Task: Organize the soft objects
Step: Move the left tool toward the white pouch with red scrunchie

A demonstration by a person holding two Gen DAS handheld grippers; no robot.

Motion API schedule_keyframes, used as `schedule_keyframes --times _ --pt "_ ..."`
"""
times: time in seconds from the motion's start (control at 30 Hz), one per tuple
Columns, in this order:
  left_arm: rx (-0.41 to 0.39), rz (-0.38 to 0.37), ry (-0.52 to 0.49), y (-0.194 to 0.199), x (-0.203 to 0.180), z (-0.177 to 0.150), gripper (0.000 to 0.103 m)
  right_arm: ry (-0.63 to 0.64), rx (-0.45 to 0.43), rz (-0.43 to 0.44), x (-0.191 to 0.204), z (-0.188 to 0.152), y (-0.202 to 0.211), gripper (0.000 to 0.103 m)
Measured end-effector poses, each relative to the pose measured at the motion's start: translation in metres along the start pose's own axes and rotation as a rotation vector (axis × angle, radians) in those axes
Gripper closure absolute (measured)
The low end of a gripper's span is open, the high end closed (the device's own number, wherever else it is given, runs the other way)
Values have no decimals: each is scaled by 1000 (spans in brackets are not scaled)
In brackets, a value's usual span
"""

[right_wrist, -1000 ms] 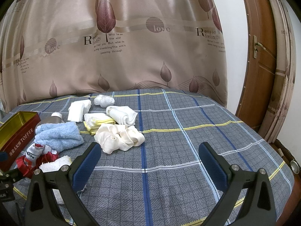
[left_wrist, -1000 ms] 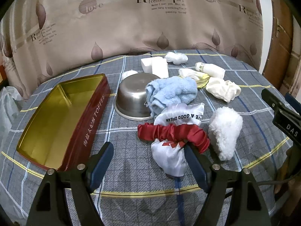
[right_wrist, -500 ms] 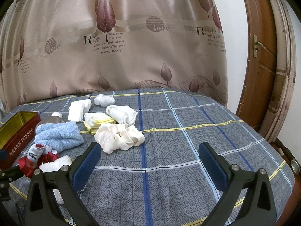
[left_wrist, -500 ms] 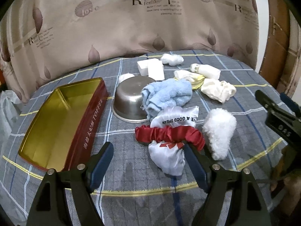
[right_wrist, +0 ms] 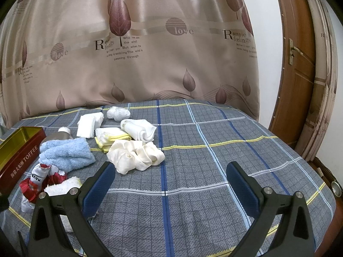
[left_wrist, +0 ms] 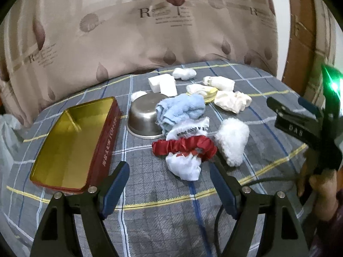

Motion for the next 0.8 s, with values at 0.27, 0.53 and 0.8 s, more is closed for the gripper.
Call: schedule_keyframes --times 0.27,0.53,0.8 --pt "53 -31 -75 -17 -8 -7 23 -1 1 1 -1 0 0 0" --pt "57 -43 -37 -28 3 10 23 -1 3 1 -1 0 -1 0" --pt "103 -88 -37 -48 3 12 23 -1 4 2 -1 0 -1 0"
Point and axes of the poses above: each gripper's, at about its wrist camera, not at the fingertips, and y roughly against the way its jaws point, x to its left, z to its top, the point moved 6 cm from there along -y, roughly the way its jaws point, and after that the axes turned 14 degrees about -z, right-handed, at the moved point
